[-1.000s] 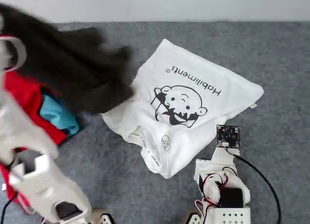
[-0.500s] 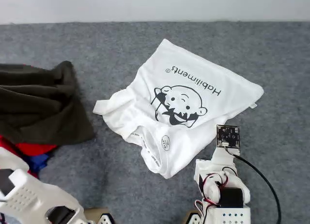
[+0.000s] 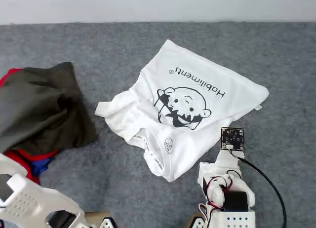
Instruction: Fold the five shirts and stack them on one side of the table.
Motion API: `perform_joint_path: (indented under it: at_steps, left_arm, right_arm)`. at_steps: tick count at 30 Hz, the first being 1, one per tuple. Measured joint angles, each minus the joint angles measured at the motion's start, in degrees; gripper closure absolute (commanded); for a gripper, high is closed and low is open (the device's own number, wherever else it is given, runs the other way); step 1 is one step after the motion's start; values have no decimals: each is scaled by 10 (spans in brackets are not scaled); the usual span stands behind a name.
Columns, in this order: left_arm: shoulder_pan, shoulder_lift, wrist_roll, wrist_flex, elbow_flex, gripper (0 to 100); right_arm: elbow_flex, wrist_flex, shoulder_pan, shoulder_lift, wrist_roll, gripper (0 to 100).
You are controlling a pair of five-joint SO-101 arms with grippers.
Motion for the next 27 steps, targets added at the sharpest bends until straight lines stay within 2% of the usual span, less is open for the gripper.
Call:
perform_joint_path:
  at_steps: [10, 16, 21, 27]
  left_arm:
    - [7, -25, 0, 0, 26, 735]
    - [60, -141, 15, 0, 174, 735]
    - [169, -287, 47, 0, 354, 773]
    - [380, -415, 50, 0, 590, 827]
  right_arm:
    - [0, 0, 0, 0, 0, 989]
    - [0, 0, 0, 0, 0, 989]
    - [0, 0, 0, 0, 0, 989]
    - [0, 0, 0, 0, 0, 989]
